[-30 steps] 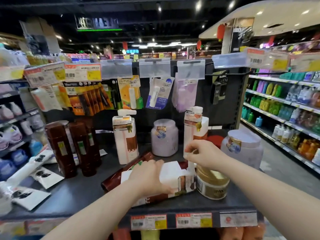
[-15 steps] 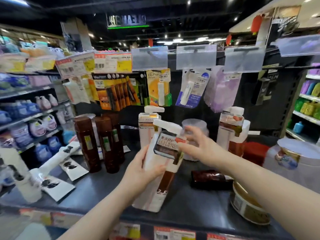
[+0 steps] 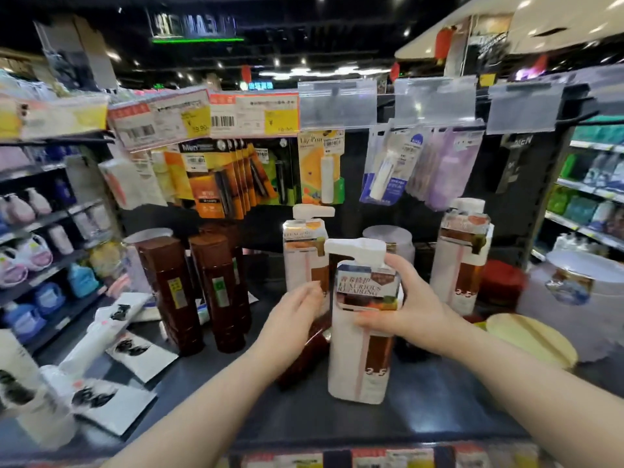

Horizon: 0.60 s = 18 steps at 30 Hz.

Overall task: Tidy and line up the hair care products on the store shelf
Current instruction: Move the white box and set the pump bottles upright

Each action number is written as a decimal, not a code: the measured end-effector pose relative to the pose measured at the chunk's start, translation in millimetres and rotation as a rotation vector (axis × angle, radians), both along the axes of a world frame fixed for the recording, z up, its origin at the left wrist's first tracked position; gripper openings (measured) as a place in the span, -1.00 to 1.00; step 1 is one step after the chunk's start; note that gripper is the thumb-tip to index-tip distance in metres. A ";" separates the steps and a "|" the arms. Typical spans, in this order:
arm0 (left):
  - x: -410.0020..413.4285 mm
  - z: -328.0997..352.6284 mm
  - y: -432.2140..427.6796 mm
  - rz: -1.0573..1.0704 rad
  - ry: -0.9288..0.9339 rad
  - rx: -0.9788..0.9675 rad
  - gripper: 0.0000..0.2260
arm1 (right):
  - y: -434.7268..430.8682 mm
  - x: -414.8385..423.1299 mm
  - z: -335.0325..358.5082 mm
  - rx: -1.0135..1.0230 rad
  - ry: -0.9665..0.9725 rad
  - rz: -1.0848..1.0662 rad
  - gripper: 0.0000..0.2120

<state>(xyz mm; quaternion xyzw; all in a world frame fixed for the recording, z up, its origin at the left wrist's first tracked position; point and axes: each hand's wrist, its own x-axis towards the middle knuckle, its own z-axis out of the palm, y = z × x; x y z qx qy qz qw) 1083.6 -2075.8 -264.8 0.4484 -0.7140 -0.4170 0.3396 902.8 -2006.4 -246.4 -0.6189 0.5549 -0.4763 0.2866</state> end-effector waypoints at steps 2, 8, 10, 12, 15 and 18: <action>4.6 -6.6 -14.1 0.027 -0.229 -0.130 -0.70 | -1.7 -1.7 2.2 0.020 0.034 -0.032 -0.21; 1.7 -30.1 -37.2 -0.068 -0.629 0.007 -0.38 | -1.2 0.7 4.6 0.042 0.051 -0.064 -0.16; -2.9 -36.7 -37.9 -0.055 -0.695 0.020 -0.30 | 0.6 0.5 3.3 0.043 0.056 -0.057 -0.10; -7.4 -43.4 -40.3 -0.040 -0.717 0.018 -0.27 | 1.5 -0.3 1.1 0.046 0.068 -0.022 -0.02; -9.1 -43.5 -37.8 -0.058 -0.668 0.019 -0.50 | 2.0 -0.9 0.5 0.055 0.060 0.019 -0.02; 0.5 -39.0 -34.0 0.011 -0.581 -0.047 -0.50 | 0.7 -2.9 0.5 0.048 0.055 0.030 -0.05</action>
